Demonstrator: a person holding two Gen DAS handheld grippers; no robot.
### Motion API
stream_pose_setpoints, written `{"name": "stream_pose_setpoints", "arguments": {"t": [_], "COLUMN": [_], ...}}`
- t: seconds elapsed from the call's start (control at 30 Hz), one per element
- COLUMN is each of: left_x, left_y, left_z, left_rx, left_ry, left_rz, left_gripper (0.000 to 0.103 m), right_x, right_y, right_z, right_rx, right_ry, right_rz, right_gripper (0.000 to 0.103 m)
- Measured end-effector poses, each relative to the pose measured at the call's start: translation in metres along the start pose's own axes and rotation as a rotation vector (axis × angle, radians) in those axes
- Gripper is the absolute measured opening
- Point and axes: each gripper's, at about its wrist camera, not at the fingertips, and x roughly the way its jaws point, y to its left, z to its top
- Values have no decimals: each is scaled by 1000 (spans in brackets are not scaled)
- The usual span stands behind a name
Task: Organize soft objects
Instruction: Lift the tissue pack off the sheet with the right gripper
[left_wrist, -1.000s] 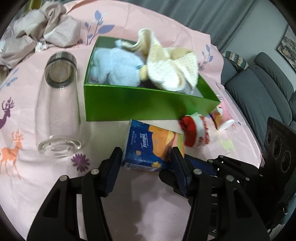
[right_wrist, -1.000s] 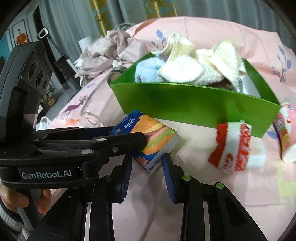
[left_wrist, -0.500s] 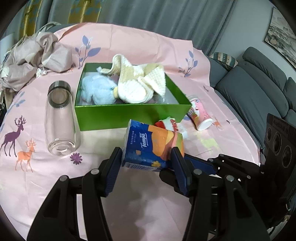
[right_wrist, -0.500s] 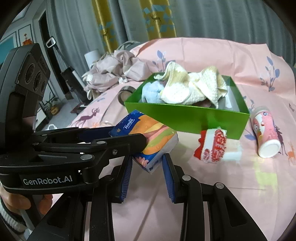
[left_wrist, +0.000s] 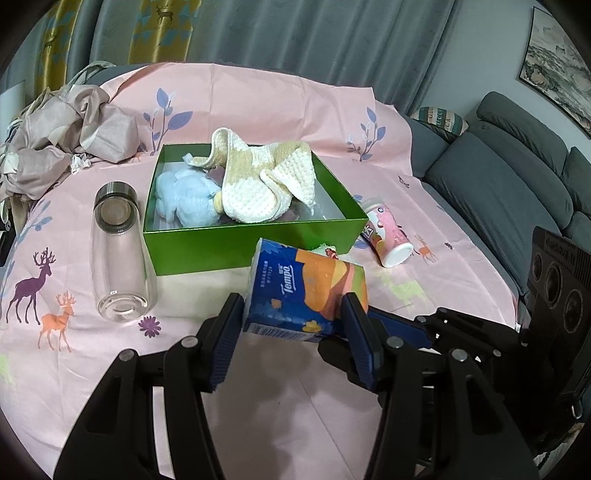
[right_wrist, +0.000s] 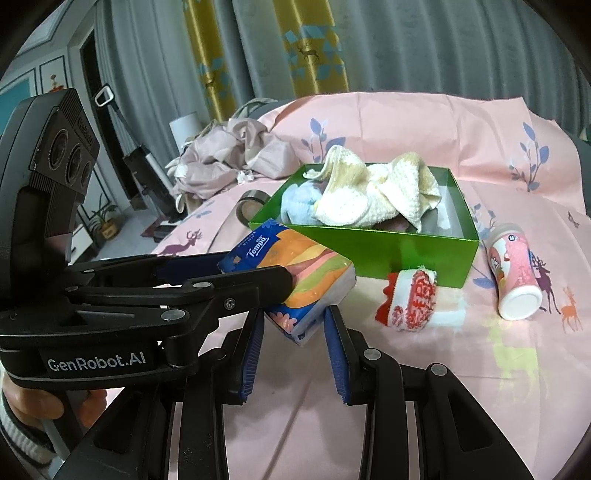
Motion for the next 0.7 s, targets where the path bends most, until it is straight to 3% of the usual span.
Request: {"name": "stream_pose_setpoints", "arguments": {"t": [0.7], "left_x": [12], "left_y": [2], "left_z": [1], "left_rx": [-4], "left_ry": [22], "left_rz": [14], "left_gripper": [53], "right_x": [6], "right_y": [-4], "right_z": [-3], "right_rx": [8], "right_ry": [7], "right_rz": [15], "right_gripper": [36]}}
